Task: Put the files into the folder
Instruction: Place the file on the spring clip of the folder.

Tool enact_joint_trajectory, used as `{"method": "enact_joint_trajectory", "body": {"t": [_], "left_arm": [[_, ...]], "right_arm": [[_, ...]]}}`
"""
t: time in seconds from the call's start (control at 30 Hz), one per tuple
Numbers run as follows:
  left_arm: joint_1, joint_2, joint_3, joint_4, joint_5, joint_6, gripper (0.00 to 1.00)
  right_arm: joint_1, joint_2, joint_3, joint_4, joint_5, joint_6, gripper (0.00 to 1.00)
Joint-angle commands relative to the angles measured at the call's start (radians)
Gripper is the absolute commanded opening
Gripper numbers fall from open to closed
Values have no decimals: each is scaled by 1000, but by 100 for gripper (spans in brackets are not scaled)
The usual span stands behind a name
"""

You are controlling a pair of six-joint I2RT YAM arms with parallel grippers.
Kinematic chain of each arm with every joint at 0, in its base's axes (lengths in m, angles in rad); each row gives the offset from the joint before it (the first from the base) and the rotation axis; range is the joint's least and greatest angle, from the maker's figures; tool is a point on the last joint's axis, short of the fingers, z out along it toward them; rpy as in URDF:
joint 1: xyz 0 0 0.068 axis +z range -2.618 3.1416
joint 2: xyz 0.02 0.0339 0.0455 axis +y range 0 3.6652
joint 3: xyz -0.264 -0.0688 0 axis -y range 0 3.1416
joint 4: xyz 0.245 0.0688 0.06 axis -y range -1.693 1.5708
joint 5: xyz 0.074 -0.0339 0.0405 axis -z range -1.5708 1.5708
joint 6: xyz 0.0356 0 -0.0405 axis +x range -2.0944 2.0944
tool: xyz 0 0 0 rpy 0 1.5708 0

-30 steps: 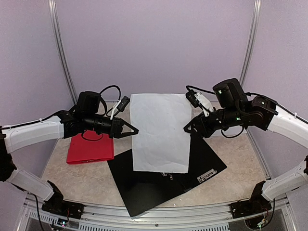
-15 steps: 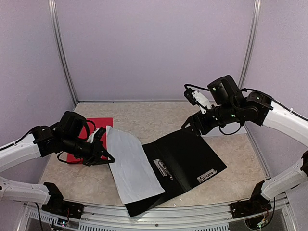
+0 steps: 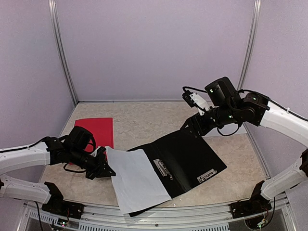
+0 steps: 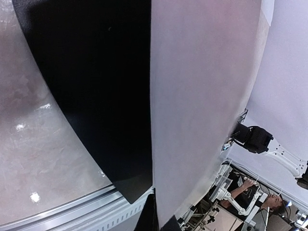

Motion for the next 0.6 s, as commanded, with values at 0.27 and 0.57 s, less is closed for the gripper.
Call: {"method": "enact_joint_trajectory", "body": {"t": [0.27,0.57], "left_arm": [[-103,112,92,56,-204,66,0],[-110,177,94,127,-217,67,0]], "right_arm": [[-8,45,-10,4,-3,-3,66],[-7,65,-5,-7,1,-8,65]]}}
